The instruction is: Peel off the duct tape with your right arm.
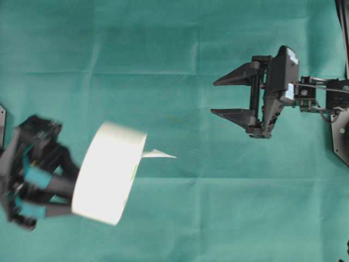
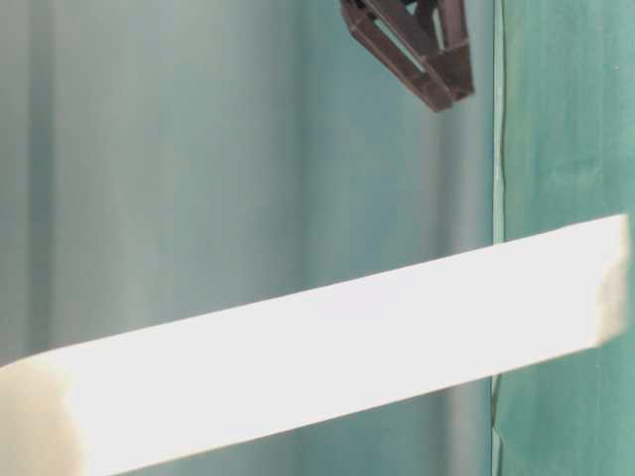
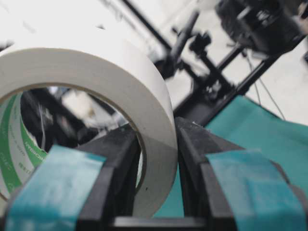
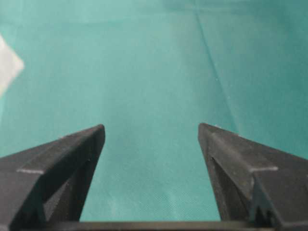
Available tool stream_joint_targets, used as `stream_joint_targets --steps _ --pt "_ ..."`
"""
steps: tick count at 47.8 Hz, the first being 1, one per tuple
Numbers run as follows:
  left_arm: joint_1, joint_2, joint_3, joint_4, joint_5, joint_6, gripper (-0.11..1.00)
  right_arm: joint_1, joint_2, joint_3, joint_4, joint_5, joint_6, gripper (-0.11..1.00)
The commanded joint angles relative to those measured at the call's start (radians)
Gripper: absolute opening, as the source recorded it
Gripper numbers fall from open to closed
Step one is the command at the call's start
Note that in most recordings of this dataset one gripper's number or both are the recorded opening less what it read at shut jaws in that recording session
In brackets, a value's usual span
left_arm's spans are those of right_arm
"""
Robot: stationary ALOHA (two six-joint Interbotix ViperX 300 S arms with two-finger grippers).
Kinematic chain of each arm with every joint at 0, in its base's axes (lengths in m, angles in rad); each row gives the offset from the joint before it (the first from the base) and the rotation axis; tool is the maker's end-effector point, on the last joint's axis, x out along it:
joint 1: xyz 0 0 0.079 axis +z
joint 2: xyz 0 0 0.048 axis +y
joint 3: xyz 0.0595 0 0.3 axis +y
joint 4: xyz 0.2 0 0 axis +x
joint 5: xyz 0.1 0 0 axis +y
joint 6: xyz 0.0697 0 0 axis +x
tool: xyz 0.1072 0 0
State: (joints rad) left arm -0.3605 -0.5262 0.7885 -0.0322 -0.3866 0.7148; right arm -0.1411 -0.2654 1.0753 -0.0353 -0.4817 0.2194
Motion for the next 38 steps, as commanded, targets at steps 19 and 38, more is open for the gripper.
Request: stream_joint_targets --steps 19,38 --pt "0.189 -0.005 -0.025 -0.002 -0.011 -0.284 0.2 0.002 -0.097 0.032 0.002 -0.009 0.002 0.43" --pt "0.253 -0.005 -0.06 -0.002 0.225 -0.402 0.2 0.002 -0.098 0.035 0.002 -0.005 0.002 0.43"
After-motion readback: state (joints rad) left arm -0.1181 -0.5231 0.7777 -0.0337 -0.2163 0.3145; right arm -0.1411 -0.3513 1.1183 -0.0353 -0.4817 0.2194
